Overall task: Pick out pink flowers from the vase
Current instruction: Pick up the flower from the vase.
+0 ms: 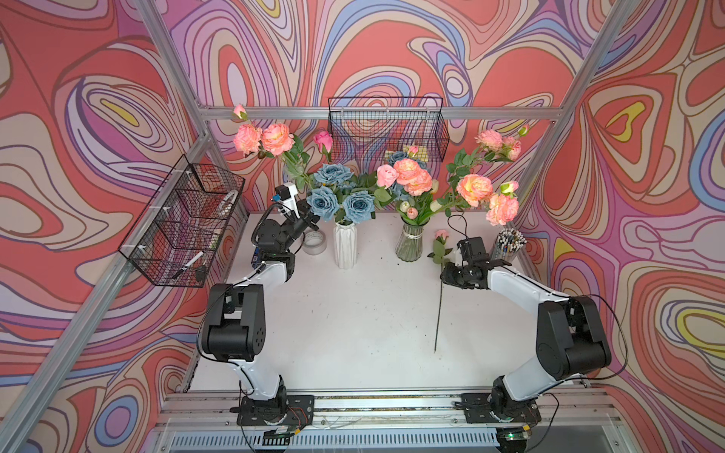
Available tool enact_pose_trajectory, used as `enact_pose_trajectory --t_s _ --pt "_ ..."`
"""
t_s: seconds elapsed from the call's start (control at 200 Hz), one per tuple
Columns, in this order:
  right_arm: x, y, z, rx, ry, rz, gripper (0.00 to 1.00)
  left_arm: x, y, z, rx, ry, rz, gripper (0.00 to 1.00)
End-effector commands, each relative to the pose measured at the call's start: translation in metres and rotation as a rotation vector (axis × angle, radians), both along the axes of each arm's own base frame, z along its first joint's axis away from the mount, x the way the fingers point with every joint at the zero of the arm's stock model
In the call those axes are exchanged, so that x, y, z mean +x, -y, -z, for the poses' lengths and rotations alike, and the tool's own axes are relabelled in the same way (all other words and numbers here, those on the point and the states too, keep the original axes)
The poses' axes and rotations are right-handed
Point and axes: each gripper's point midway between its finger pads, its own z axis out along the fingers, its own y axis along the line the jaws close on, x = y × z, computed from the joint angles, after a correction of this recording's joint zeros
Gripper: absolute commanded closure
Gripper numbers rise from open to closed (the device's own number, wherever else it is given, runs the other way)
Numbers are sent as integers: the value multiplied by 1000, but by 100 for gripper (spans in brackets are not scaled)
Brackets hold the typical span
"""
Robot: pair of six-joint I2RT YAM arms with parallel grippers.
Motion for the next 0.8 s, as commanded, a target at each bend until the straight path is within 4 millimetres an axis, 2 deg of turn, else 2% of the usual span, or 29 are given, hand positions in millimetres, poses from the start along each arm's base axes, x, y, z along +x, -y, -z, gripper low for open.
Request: enact_pose_trajectory --t_s 0.0,0.516,0.796 --pt "-1 0 -9 -5 34 -13 62 -20 -2 -47 28 123 -29 96" --pt "-3 0 -29 8 98 -19 55 -35 -15 -101 129 155 -148 98" --pt "-12 -2 -45 35 140 -17 43 -51 -24 -144 137 193 -203 99"
